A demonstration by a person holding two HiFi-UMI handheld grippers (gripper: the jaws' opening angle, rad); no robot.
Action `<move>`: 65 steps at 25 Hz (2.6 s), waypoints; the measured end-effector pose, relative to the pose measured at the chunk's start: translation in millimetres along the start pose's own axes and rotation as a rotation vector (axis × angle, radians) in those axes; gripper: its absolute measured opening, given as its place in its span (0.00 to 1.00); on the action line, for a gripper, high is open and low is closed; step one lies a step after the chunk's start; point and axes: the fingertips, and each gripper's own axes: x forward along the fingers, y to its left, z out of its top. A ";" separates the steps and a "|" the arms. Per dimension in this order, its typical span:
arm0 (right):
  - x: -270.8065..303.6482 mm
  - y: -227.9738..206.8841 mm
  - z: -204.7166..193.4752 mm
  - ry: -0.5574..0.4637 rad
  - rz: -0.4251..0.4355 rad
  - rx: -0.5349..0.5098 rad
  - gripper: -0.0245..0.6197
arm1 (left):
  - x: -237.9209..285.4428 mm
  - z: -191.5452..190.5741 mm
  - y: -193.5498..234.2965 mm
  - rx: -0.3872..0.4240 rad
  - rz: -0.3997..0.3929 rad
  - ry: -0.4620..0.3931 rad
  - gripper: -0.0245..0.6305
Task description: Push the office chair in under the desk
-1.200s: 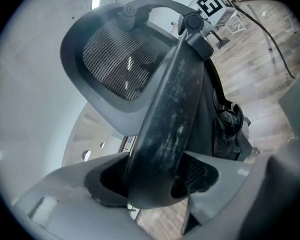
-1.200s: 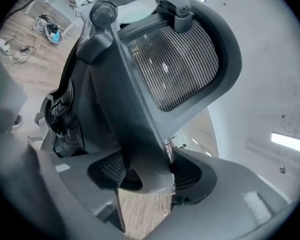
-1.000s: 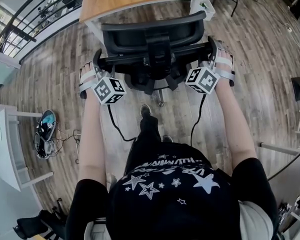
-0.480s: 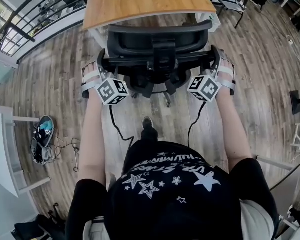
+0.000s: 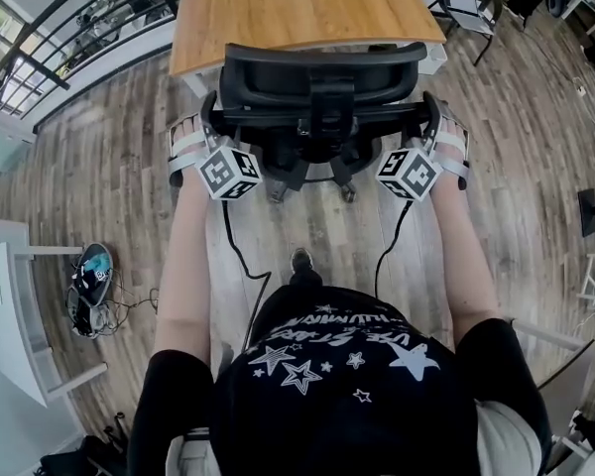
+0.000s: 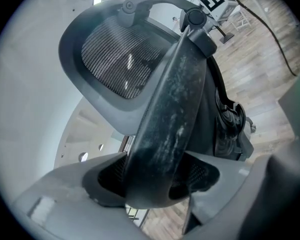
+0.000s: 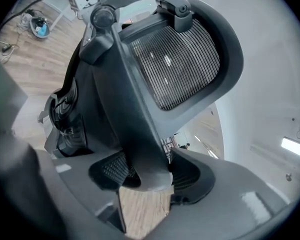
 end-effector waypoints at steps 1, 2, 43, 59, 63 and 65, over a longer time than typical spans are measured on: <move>8.6 -0.3 2.7 0.003 0.001 0.000 0.41 | 7.7 -0.4 2.5 0.004 0.001 -0.003 0.52; 17.1 -0.5 5.1 0.008 0.002 -0.001 0.41 | 15.3 -0.7 4.9 0.007 0.003 -0.006 0.52; 294.8 -55.3 56.4 -0.013 -0.006 -0.022 0.41 | 268.1 32.2 81.3 0.031 -0.004 0.083 0.52; 306.2 -51.4 58.0 -0.062 -0.027 -0.025 0.41 | 279.8 28.7 79.8 0.047 0.022 0.102 0.53; 304.8 -51.0 59.3 -0.080 -0.033 -0.029 0.41 | 278.2 27.5 79.8 0.045 0.028 0.104 0.54; 305.4 -52.1 60.0 -0.086 -0.030 -0.032 0.41 | 278.0 28.0 80.6 0.045 0.031 0.105 0.54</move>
